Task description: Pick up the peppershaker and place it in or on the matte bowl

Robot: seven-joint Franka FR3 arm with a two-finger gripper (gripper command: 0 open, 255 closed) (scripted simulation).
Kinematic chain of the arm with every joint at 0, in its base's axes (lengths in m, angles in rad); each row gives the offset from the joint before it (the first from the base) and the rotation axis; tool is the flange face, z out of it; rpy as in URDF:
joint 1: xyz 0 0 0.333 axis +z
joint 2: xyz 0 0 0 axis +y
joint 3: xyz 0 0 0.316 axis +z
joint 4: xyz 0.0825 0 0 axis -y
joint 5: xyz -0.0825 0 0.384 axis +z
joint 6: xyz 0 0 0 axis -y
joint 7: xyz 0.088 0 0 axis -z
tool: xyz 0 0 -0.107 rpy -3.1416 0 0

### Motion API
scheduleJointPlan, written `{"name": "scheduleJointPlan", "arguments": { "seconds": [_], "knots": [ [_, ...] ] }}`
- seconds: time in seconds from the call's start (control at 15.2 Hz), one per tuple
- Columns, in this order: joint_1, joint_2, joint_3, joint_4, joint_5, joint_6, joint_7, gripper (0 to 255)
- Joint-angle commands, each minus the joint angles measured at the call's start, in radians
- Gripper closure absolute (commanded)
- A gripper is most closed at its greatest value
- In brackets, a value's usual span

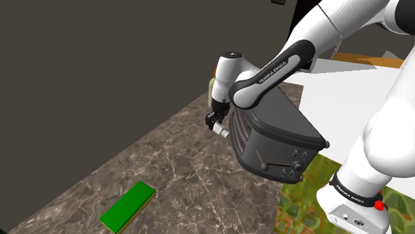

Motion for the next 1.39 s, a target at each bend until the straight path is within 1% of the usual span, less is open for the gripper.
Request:
{"name": "scheduleJointPlan", "arguments": {
  "seconds": [0.0, 0.53, 1.32],
  "knots": [
    [0.0, 0.003, 0.001, -0.015, -0.002, 0.0, -0.002, 255],
    [0.002, 0.01, 0.001, -0.008, -0.005, -0.001, 0.003, 255],
    [0.003, -0.103, 0.007, 0.043, 0.062, -0.158, -0.055, 255]
  ]
}}
